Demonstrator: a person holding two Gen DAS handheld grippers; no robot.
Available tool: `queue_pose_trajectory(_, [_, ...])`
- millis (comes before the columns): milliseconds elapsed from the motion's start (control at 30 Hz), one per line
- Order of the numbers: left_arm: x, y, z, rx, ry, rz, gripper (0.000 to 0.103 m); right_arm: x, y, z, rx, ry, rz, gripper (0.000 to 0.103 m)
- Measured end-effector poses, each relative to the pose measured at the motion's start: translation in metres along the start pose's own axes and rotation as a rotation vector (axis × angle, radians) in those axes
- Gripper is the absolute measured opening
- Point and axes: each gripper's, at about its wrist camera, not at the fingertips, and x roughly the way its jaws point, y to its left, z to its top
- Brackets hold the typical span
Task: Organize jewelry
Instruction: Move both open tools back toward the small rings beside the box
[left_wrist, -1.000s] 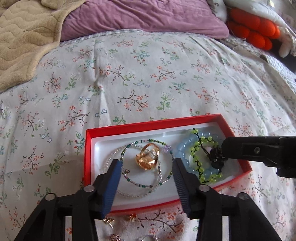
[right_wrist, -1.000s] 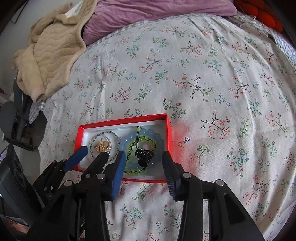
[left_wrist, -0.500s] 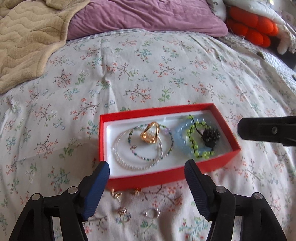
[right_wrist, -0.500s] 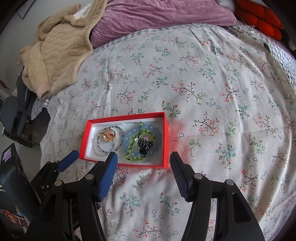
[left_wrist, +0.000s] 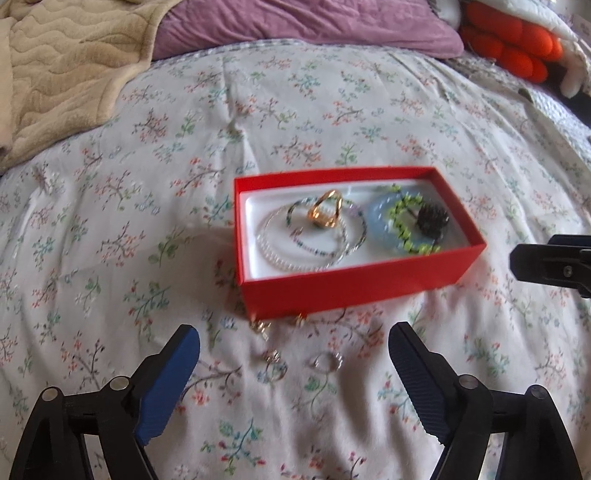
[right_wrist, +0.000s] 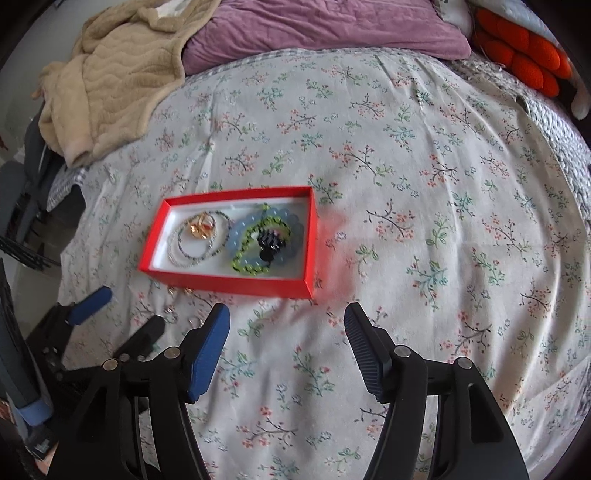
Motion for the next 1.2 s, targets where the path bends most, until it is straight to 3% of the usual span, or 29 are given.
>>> queue_pose_trajectory(233, [0.003,0.002,-0.013,0.016,0.036,0.007,0.089,0.005,0.001,-0.016,-0.037,0.019,-0.045,0.072])
queue_pose_trajectory(467, [0.01,0.01,-0.023,0.008,0.071,0.002,0.091,0.021,0.007,-0.034,-0.089,0.051,-0.092,0.083])
queue_pose_trajectory(700, [0.027,0.033,-0.041,-0.004,0.089,0.021,0.092,0.049,0.021,-0.055,-0.188,0.078,-0.122,0.084])
queue_pose_trajectory(1000, [0.051,0.049,-0.059,0.018,0.046,0.048,0.093,0.085,0.037,-0.077,-0.268,0.014,-0.107,0.084])
queue_pose_trajectory(1200, [0.058,0.045,-0.063,0.04,0.035,0.072,0.102,0.092,0.044,-0.077,-0.308,-0.045,-0.128,0.089])
